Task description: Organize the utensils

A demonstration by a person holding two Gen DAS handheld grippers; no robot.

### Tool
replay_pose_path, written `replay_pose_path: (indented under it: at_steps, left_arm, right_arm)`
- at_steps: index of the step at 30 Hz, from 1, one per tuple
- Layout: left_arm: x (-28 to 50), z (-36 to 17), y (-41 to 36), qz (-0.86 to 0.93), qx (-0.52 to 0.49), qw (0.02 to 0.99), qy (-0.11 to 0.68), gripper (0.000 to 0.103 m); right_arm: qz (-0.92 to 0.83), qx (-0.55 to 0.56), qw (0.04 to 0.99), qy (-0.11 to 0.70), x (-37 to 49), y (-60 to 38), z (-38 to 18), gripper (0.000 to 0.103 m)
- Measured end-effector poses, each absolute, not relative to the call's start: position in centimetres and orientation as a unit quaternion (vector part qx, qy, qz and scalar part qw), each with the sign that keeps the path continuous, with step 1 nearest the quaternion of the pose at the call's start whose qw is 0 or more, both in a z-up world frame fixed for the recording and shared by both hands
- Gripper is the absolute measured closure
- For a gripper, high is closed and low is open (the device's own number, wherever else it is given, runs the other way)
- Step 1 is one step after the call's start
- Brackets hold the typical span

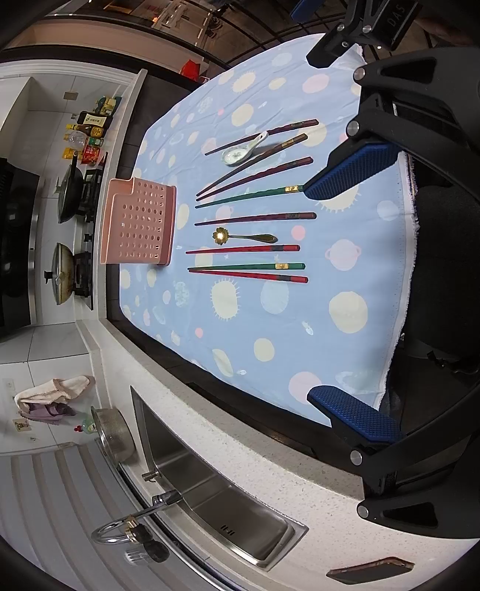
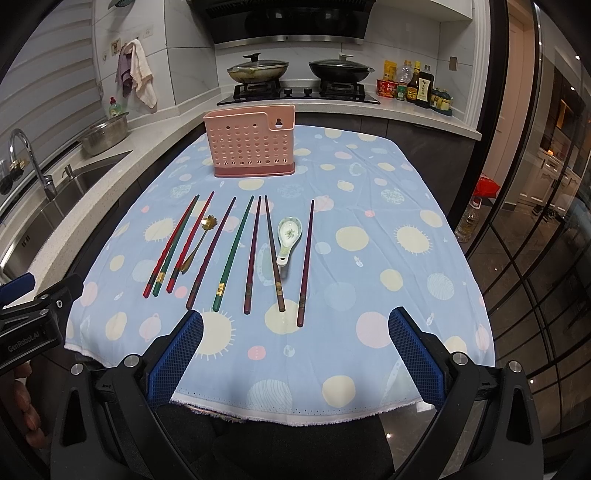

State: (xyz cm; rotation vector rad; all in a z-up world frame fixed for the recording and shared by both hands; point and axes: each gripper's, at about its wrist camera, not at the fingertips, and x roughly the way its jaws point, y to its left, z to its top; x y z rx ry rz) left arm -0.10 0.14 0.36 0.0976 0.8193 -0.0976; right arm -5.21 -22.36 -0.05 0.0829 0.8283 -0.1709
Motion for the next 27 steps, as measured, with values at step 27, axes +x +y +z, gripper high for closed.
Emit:
replay_pose_path:
  at_steps: [27]
  left_arm:
    - [3.5, -1.8, 2.1, -0.038, 0.010, 0.901, 0.432, 0.007]
  right_arm:
    - [-0.101, 0.061, 0.905, 0.409, -3.5, -24.5, -0.7, 0.007]
